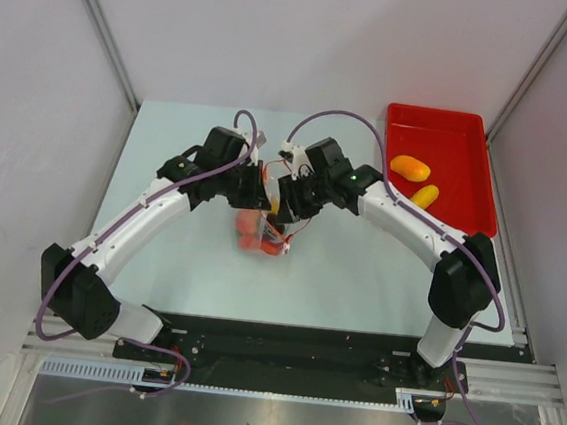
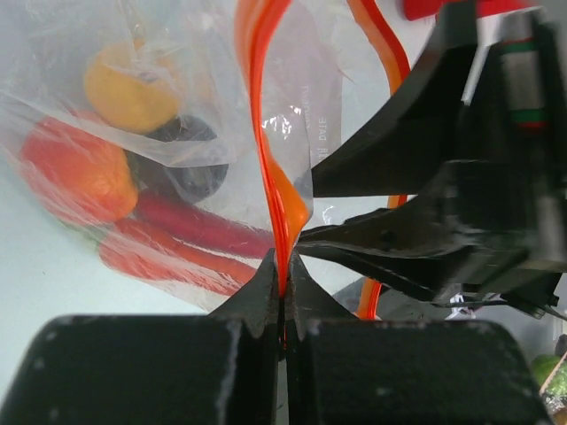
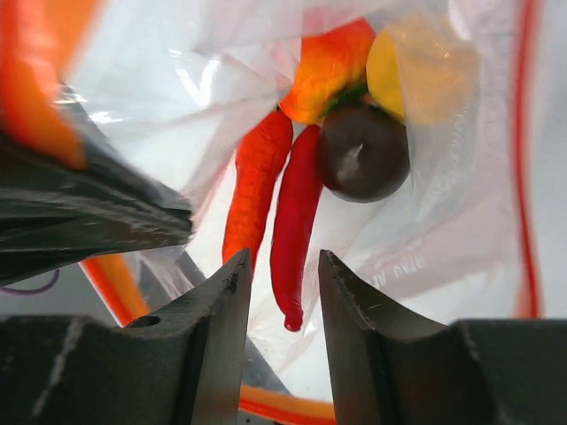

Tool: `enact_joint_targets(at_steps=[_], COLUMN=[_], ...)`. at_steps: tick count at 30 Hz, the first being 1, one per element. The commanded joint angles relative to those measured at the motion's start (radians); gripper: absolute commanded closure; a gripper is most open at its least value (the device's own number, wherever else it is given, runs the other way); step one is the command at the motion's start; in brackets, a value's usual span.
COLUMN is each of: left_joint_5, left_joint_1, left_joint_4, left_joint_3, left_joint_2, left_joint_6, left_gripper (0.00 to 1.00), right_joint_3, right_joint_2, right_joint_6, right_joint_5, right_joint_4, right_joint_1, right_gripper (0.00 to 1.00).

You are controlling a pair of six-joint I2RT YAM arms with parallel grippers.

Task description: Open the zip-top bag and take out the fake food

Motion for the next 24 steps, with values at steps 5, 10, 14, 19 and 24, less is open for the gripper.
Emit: enact_joint_targets(at_steps=[5, 10, 14, 19, 24], left_joint_5=[0.012, 0.002, 0.015, 0.054, 0.086], left_joint_1=[0.004, 0.004, 0.004, 0.004, 0.004], left_joint_4=[0.064, 0.092, 0.112, 0.167, 0.196], left_joint_3=[0.037, 0.037, 0.032, -0.032, -0.066], left_joint_2=[0.019, 0.032, 0.061, 0.067, 0.061], left_joint_6=[-0.010, -0.028, -0.037, -0.071, -0.102], left_gripper=[1.00, 1.00, 1.00, 1.00, 1.00], right_joint_3=[-0.099, -0.169, -0.234, -0.315, -0.344], right_joint_2=[-0.022, -0.018, -0.022, -0.004, 0.021], right_joint_6=[-0.050, -0.053, -0.048, -0.012, 0.039], right_joint_5=[-0.056, -0.074, -0.074, -0.105, -0.078], right_joint_4=[-0.008, -0.004, 0.030, 0.157, 0.251], right_joint_1=[-0.002, 0.003, 0.012, 0.044, 0.080], right_gripper=[0.51, 0.47, 0.46, 0.44, 0.45])
